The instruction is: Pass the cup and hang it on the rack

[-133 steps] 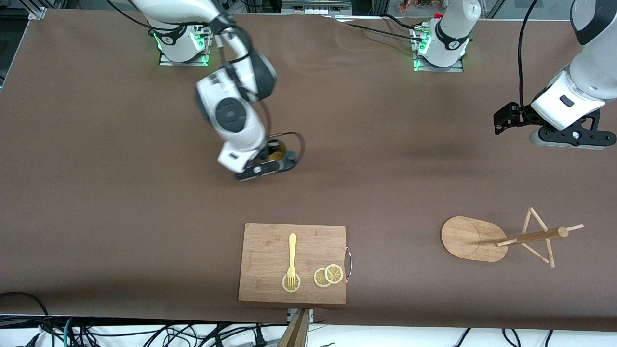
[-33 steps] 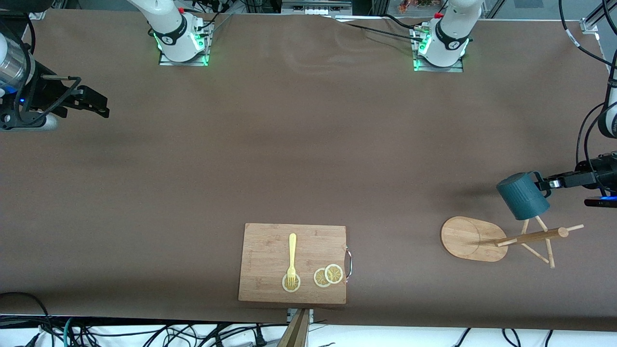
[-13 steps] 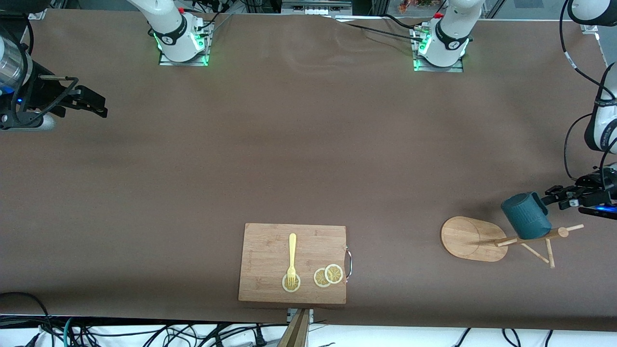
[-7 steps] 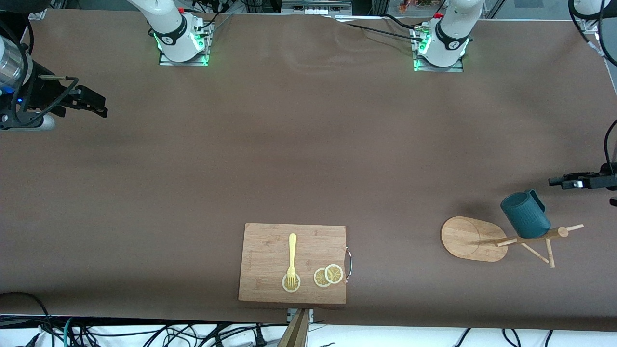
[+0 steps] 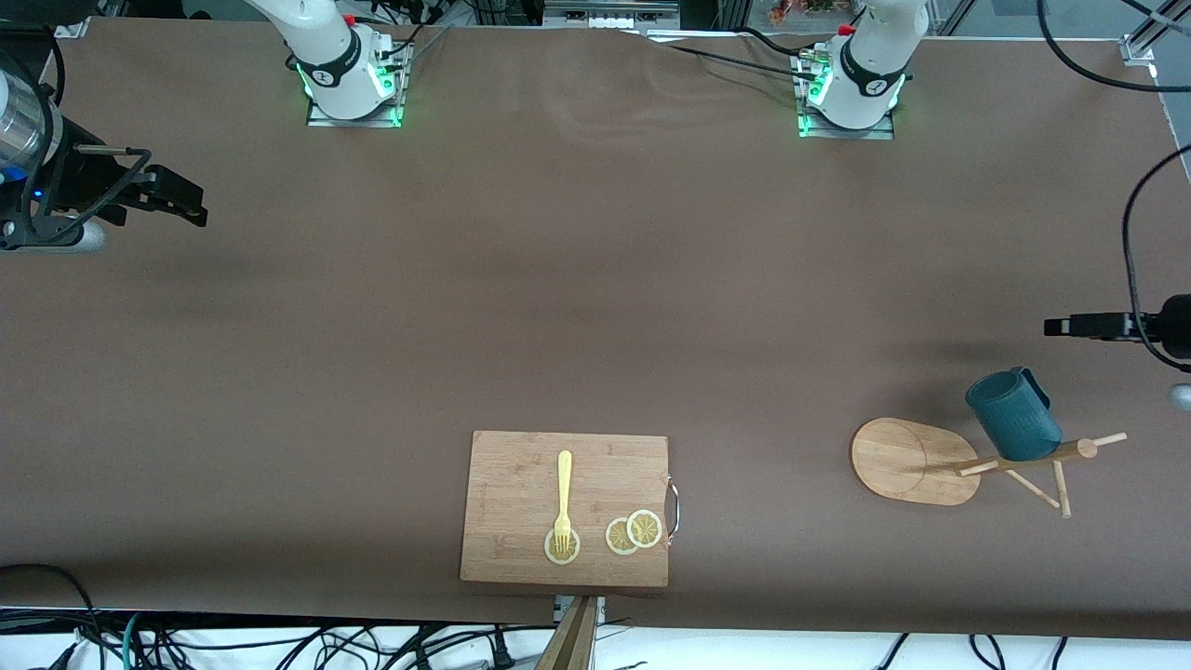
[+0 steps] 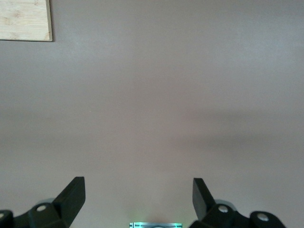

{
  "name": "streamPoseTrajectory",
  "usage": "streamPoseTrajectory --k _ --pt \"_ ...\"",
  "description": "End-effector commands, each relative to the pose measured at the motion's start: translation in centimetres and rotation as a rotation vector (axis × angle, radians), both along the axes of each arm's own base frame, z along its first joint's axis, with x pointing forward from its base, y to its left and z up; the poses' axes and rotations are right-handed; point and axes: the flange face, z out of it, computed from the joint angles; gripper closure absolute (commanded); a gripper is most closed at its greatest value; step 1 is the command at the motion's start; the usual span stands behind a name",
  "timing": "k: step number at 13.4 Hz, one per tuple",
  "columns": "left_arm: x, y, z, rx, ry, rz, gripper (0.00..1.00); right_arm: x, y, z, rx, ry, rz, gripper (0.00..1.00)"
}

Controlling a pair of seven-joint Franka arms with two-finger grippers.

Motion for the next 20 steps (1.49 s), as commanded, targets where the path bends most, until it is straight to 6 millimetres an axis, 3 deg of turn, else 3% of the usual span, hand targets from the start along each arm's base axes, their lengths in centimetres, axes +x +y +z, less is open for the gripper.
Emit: streamPoseTrajectory --k 1,5,7,9,10,11,14,20 --pt "-0.4 -7.4 4.1 0.186 -0.034 -0.130 0.00 -0.4 -0.3 0.6 0.002 0.002 0.003 0.00" --pt "-1.2 -18.6 7.6 0.258 -0.101 -0.223 0.00 -0.5 -0.3 0.7 0.002 0.001 0.003 0.00" --pt "-1.6 -21.0 8.7 0.313 -0.127 -0.267 0.00 -0.4 -0.4 0.6 0.002 0.002 0.002 0.00" --pt "-2.3 -23.4 11.0 0.335 -0.193 -0.282 0.00 -0.5 -0.3 0.7 0.002 0.001 0.003 0.00" --pt "-2.2 -22.4 11.4 0.327 -0.224 -0.260 0.00 -0.5 -0.4 0.7 0.002 0.001 0.002 0.00" --pt "-3.3 -22.5 12.8 0.322 -0.278 -0.248 0.00 -0.4 -0.4 0.6 0.002 0.002 0.002 0.00" --pt "-8.2 -19.8 11.5 0.229 -0.322 -0.073 0.00 -0.4 -0.4 0.5 0.002 0.004 0.002 0.00" --pt "-8.2 -19.8 10.6 0.231 -0.313 -0.035 0.00 -0.4 -0.4 0.6 0.002 0.002 0.002 0.00"
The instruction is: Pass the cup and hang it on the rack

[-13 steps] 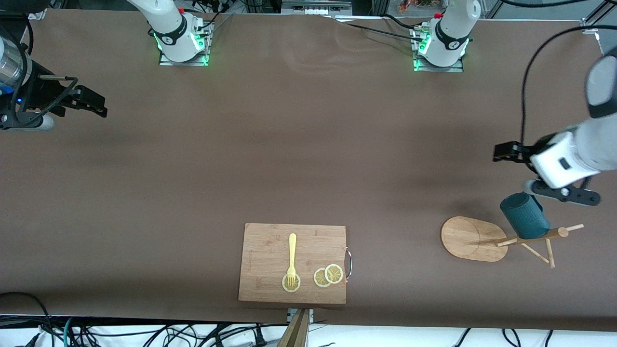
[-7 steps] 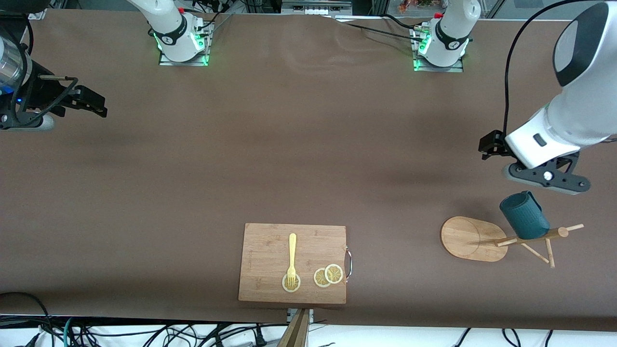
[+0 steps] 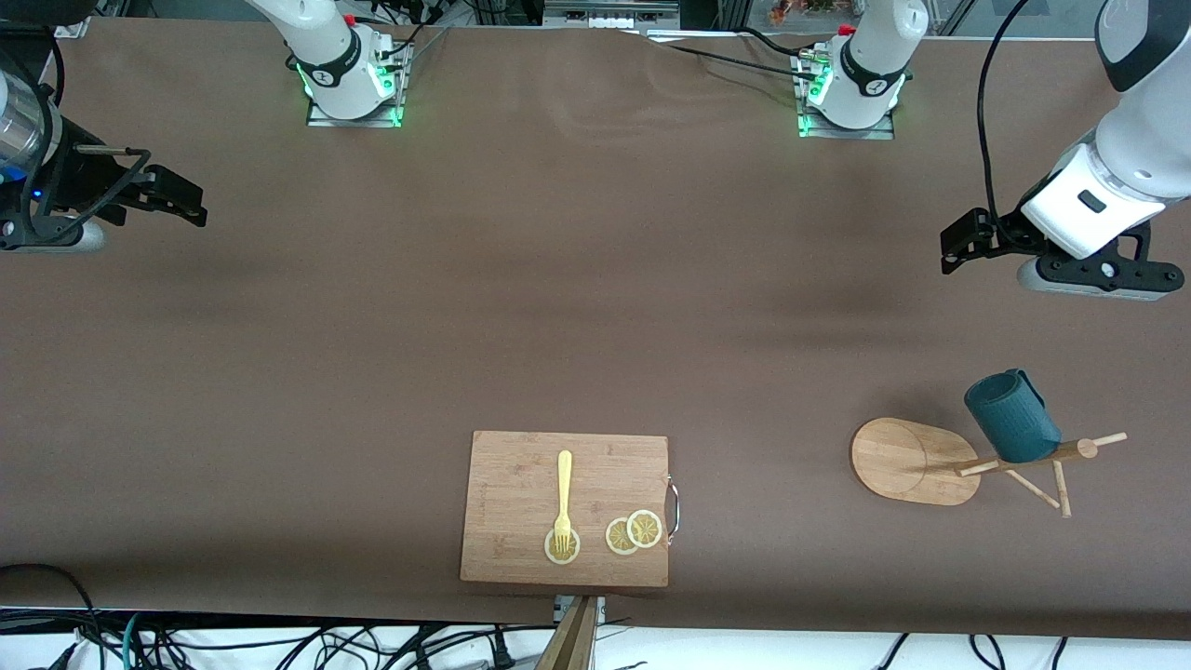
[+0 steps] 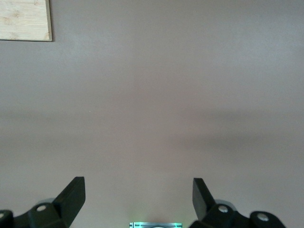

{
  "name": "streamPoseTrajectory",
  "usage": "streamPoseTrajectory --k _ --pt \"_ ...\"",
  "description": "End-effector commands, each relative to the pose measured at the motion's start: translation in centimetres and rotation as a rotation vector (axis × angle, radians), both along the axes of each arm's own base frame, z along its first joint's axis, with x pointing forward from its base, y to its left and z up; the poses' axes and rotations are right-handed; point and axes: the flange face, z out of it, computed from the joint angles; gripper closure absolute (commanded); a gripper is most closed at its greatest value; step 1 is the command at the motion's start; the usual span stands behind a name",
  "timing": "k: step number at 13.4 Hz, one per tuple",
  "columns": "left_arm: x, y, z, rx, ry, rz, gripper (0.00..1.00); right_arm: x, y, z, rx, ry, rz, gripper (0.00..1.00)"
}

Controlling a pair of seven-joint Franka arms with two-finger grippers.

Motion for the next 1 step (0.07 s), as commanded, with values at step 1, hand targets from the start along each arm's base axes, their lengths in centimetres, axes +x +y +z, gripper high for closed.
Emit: streamPoseTrajectory --k 1 --pt "-0.31 0.03 -0.20 -0.012 -0.007 0.023 0.00 -0.45 -0.30 0.71 0.002 0.000 0.003 0.00"
